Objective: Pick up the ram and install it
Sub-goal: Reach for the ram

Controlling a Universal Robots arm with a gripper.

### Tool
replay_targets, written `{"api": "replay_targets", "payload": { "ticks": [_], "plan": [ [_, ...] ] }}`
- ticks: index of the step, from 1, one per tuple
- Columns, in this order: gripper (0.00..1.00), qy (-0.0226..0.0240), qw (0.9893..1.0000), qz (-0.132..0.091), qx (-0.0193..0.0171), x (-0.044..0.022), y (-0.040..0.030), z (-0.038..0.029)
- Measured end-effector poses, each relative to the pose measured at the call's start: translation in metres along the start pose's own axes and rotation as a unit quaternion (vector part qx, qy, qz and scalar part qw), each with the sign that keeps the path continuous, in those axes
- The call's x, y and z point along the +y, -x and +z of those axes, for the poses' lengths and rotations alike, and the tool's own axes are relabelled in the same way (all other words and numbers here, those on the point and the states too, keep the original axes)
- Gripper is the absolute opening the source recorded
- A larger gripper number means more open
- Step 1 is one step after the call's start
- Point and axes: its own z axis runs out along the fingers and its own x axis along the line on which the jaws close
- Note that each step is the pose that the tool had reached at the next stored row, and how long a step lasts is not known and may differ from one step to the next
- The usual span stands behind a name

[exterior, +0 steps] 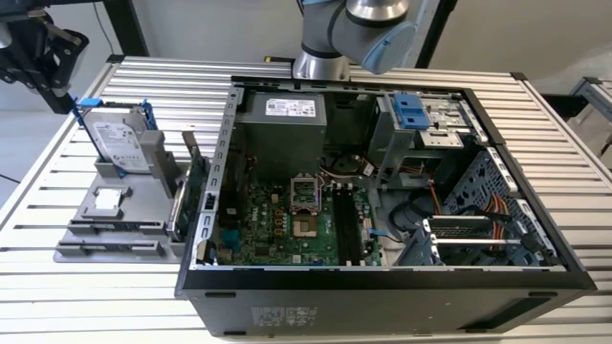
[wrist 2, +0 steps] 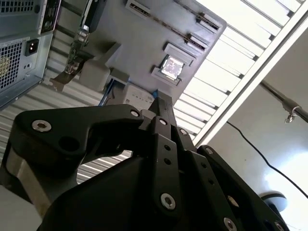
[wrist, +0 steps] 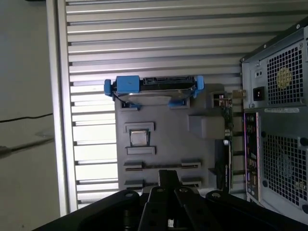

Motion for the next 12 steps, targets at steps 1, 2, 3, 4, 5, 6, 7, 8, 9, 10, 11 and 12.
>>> {"api": "replay_targets", "payload": {
  "ticks": [1,2,3,4,5,6,7,8,9,10,11,12],
  "plan": [
    [0.00,0.0000,1.0000,0.000,0.0000,-0.0009,0.0001,0.0000],
    [0.00,0.0000,1.0000,0.000,0.0000,-0.0017,0.0001,-0.0001],
    [0.00,0.0000,1.0000,0.000,0.0000,-0.0026,0.0002,-0.0001],
    [0.00,0.0000,1.0000,0.000,0.0000,-0.0036,0.0003,-0.0001],
    [0.00,0.0000,1.0000,0.000,0.0000,-0.0044,0.0003,-0.0002],
    [0.00,0.0000,1.0000,0.000,0.0000,-0.0053,0.0004,-0.0003],
    [0.00,0.0000,1.0000,0.000,0.0000,-0.0062,0.0005,-0.0003],
    [0.00,0.0000,1.0000,0.000,0.0000,-0.0070,0.0005,-0.0004],
    [0.00,0.0000,1.0000,0.000,0.0000,-0.0079,0.0006,-0.0004],
    [0.00,0.0000,1.0000,0.000,0.0000,-0.0088,0.0006,-0.0004],
    [0.00,0.0000,1.0000,0.000,0.0000,-0.0097,0.0007,-0.0004],
    [0.00,0.0000,1.0000,0.000,0.0000,-0.0106,0.0007,-0.0005]
  ]
}}
